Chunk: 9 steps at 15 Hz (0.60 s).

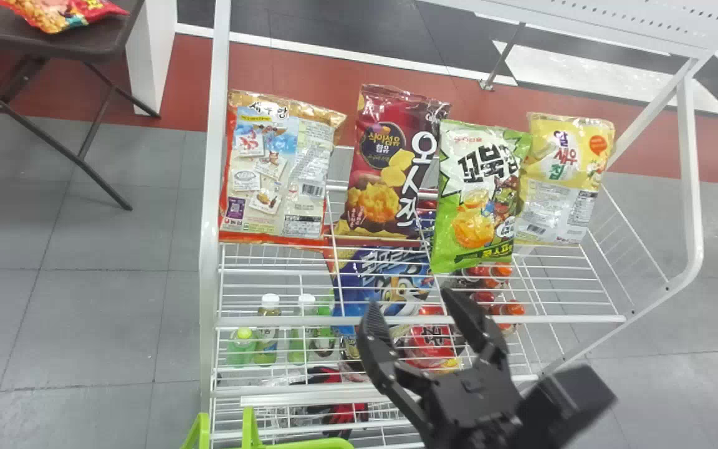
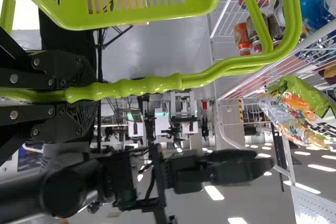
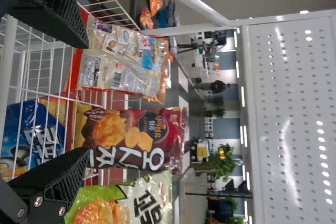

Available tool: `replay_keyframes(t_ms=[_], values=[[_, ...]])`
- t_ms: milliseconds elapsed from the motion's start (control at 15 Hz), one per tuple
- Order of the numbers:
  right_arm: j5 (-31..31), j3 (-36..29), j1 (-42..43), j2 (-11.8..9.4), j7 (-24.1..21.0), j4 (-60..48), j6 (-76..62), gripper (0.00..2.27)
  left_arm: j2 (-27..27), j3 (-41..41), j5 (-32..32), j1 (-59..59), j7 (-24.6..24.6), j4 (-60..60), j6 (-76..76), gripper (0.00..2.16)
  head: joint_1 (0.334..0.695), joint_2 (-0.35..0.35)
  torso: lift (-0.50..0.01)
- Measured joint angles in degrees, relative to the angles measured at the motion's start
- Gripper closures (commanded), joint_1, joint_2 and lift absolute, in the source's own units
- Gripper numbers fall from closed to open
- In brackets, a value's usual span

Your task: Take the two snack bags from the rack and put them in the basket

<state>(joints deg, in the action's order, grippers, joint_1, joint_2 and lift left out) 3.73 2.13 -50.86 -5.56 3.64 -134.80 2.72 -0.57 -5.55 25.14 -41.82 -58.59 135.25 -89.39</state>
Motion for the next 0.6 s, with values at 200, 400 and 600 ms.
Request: replay_keyframes(t_ms=[200, 400, 600], values=[[-1.60, 2.70, 8.29, 0.08, -0.20, 4.38, 3.86, 0.12, -0.20, 1.11, -1.03, -0.09, 0.30, -0.06, -0.54, 1.75, 0.695, -0.350, -0.011], [-1.83, 4.52, 15.19, 0.65, -1.20, 8.06, 6.46, 0.12, -0.89, 3.39, -3.02, 1.21, 0.74, -0.24, -0.57, 1.75, 0.695, -0.350, -0.011], [-1.86, 6.70, 23.45, 1.15, -3.26, 13.21, 9.99, 0.12, -1.73, 3.96, -3.04, 2.81, 0.63, -1.15, -0.57, 1.75, 0.695, -0.311, -0.011]])
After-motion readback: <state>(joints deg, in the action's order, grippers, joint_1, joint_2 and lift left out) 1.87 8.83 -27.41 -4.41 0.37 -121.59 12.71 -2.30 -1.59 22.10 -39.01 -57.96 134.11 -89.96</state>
